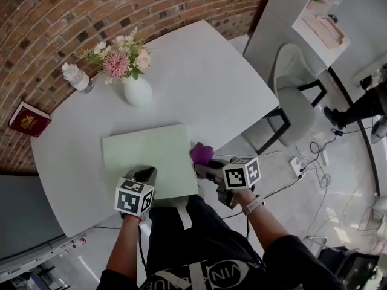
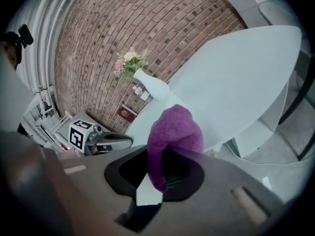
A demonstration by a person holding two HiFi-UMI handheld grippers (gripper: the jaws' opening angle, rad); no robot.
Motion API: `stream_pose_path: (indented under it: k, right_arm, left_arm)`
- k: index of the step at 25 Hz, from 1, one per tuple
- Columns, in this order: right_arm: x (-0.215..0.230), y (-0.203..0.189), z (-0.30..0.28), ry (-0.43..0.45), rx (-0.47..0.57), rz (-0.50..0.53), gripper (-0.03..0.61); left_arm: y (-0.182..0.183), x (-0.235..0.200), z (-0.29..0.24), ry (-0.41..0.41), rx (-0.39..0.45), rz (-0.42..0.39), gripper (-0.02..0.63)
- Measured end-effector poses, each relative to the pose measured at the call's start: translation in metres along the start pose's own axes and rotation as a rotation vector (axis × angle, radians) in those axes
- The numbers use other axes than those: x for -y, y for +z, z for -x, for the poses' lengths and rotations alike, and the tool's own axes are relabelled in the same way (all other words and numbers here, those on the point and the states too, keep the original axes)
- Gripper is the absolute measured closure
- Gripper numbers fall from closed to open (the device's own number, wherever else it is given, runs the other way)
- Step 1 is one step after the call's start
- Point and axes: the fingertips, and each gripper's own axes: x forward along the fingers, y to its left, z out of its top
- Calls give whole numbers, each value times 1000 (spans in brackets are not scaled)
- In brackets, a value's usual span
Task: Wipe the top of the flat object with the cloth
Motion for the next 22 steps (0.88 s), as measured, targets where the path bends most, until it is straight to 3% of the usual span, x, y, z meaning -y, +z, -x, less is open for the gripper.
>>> stream_pose_path:
  k: [6, 13, 15, 17, 22]
  right_arm:
    - [-8, -53, 13, 35, -86, -46, 520]
    - [-22, -79, 28, 79, -203, 19, 520]
    - [-31, -62, 43, 77, -198, 108, 520]
    - [-36, -26, 62, 18, -145, 259, 520]
    - [-67, 72, 34, -97, -106, 768, 520]
  left_arm:
    - [1, 0, 0, 12, 14, 13, 601]
    - [1, 1, 0, 24, 24, 10, 601]
    - [4, 5, 4, 17, 36, -5, 601]
    - [9, 3, 17, 35, 66, -35, 601]
    - [1, -44, 58, 157, 151, 3, 601]
